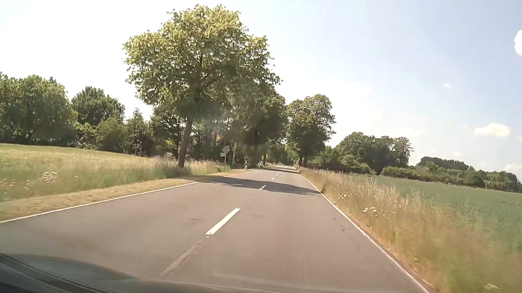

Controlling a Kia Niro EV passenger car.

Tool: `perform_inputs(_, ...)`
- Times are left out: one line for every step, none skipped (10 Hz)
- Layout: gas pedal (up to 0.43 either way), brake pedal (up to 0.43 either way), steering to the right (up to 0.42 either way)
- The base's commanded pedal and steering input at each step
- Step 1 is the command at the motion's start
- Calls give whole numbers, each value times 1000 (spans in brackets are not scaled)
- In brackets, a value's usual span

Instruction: Follow the waypoints while adhering to traffic rules and regulations

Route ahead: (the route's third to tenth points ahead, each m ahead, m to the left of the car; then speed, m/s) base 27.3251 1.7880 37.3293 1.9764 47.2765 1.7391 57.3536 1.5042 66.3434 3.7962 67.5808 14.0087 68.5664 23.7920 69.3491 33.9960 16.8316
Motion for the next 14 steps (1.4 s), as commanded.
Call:
perform_inputs(0,146,7)
perform_inputs(0,171,7)
perform_inputs(0,201,6)
perform_inputs(0,232,7)
perform_inputs(0,244,7)
perform_inputs(0,262,6)
perform_inputs(0,274,6)
perform_inputs(0,287,6)
perform_inputs(0,287,5)
perform_inputs(0,293,5)
perform_inputs(0,293,4)
perform_inputs(0,293,4)
perform_inputs(0,293,4)
perform_inputs(0,293,4)
